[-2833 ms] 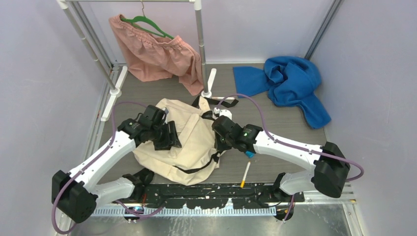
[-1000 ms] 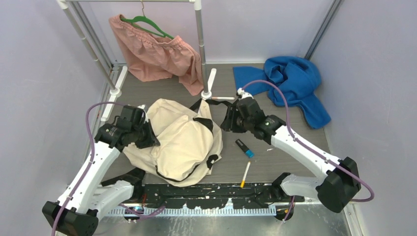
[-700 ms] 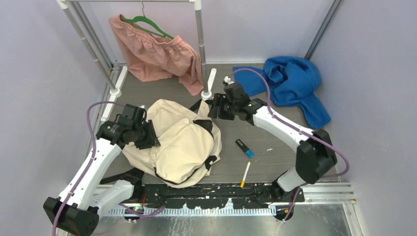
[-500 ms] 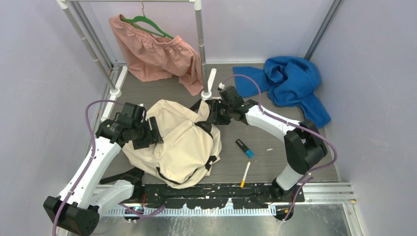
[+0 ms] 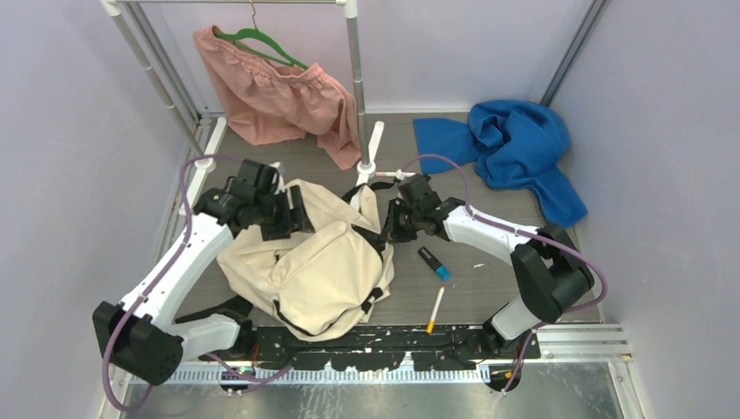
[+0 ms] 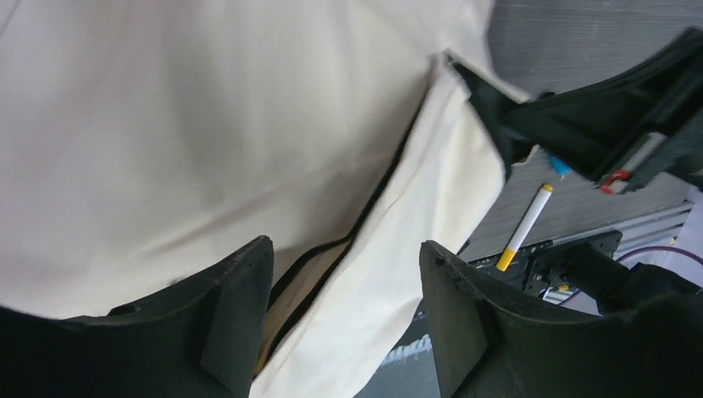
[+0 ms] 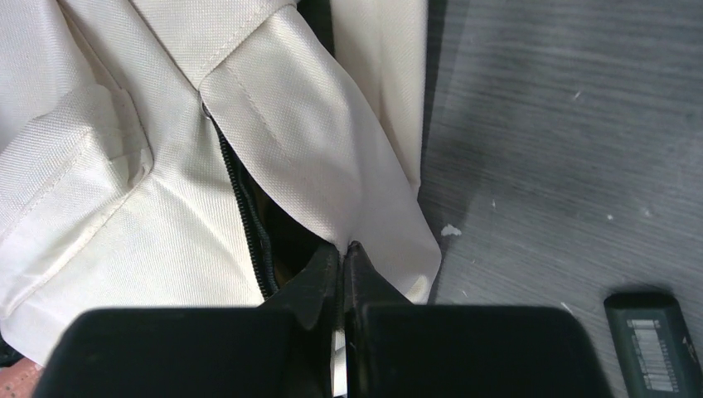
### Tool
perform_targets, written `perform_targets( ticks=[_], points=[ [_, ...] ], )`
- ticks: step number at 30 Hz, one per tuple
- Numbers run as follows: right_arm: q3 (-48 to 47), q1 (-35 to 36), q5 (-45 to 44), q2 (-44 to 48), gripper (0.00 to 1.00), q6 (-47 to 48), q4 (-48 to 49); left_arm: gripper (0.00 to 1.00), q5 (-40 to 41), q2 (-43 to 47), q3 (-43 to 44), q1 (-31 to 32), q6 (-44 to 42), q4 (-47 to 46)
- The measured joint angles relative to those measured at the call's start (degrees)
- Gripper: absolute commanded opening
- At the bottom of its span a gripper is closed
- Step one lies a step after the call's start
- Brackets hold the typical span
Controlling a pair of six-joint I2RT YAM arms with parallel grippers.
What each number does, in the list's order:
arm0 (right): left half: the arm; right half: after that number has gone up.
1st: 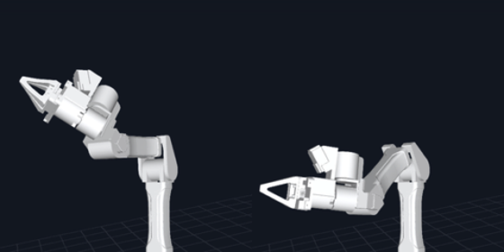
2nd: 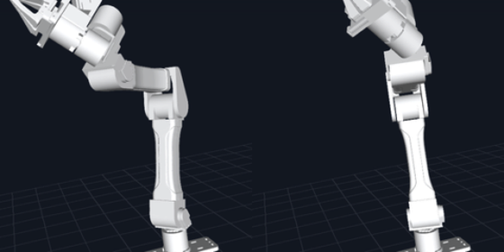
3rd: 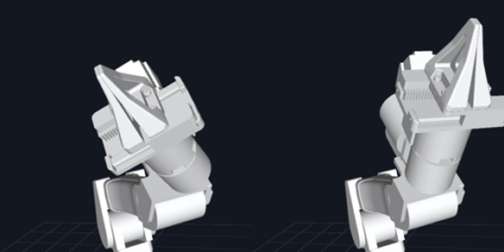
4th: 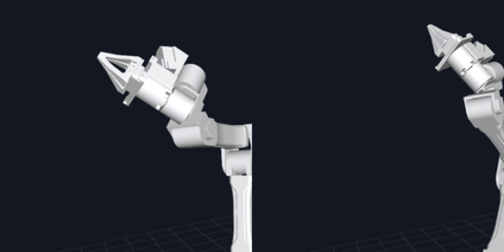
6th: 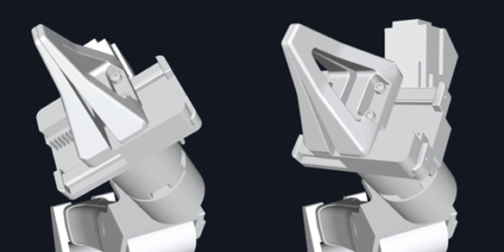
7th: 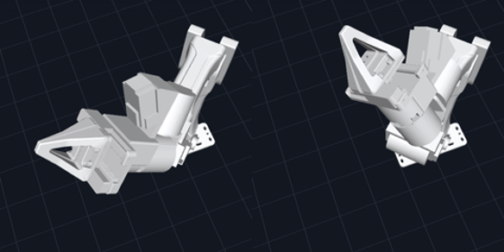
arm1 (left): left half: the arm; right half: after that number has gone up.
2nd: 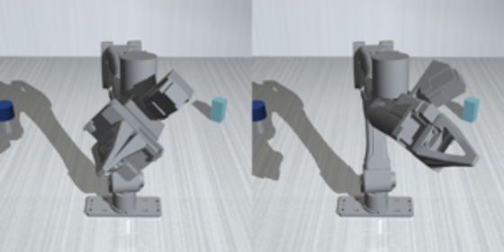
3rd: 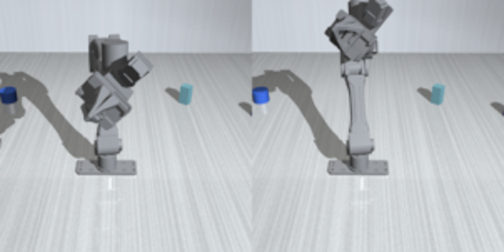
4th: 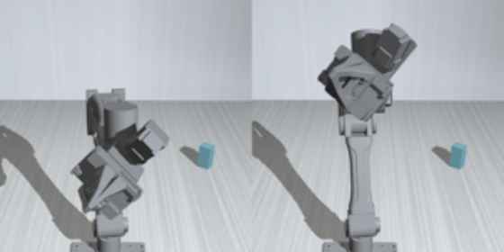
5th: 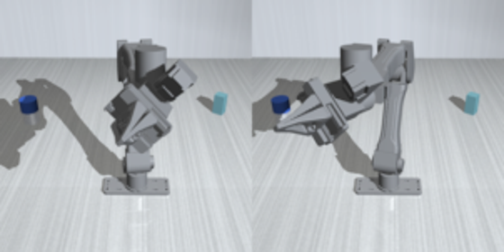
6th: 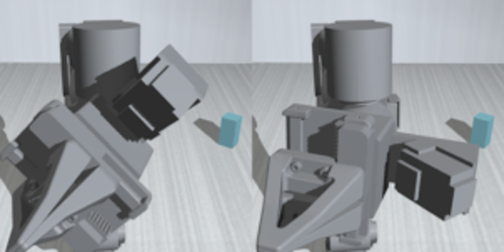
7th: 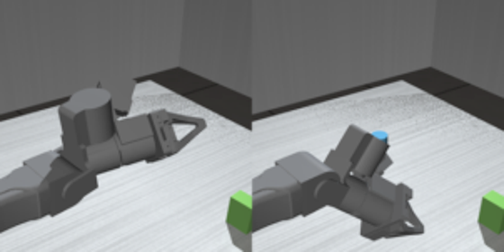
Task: Pack the student bag
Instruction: Zip the student bag at the center of the board.
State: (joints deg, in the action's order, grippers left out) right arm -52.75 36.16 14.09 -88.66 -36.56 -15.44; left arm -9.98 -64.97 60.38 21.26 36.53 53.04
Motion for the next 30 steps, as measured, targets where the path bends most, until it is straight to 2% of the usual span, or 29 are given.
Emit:
perform_targets(
  ticks=[6,9,13,16,20,24,25,26,27,29,30],
  points=[
    [1.66,0.63,-0.26,1.33,0.01,-0.90,0.20,0.74,1.92,-11.50,9.27,10.32,-2.95,-5.22],
    [1.66,0.63,-0.74,2.08,0.01,-1.11,0.22,0.77,2.97,-17.09,10.38,14.34,-4.22,-7.17],
    [1.66,0.63,-1.18,2.82,0.01,-1.14,0.20,0.76,8.22,-21.22,10.38,18.21,-5.66,-6.88],
    [1.66,0.66,-1.25,2.91,0.01,-1.11,0.20,0.67,12.74,-22.91,10.54,20.11,-6.47,-6.75],
    [1.66,0.66,-1.38,2.93,0.01,-1.11,0.17,0.46,18.75,-24.61,10.56,21.24,-7.06,-6.73],
    [1.97,0.66,-1.38,2.95,0.01,-1.11,0.31,0.21,22.91,-27.10,10.91,21.31,-7.15,-6.54],
    [1.99,0.66,-1.38,2.99,0.02,-1.11,0.28,0.11,23.26,-27.41,10.97,21.40,-6.95,-6.54],
    [1.99,0.66,-1.40,3.21,0.06,-1.11,0.24,0.02,23.41,-27.52,10.97,21.51,-6.91,-6.54],
    [1.99,0.66,-1.51,3.65,0.14,-1.09,0.20,0.00,23.43,-27.54,10.97,21.68,-6.99,-6.54],
    [1.97,0.66,-1.84,4.87,0.37,-1.01,-0.07,0.00,23.63,-27.54,11.04,22.05,-7.06,-6.40],
    [1.95,0.79,-2.21,5.79,0.44,-0.98,-0.35,0.00,23.85,-27.54,11.08,22.10,-7.15,-6.32]
  ],
)
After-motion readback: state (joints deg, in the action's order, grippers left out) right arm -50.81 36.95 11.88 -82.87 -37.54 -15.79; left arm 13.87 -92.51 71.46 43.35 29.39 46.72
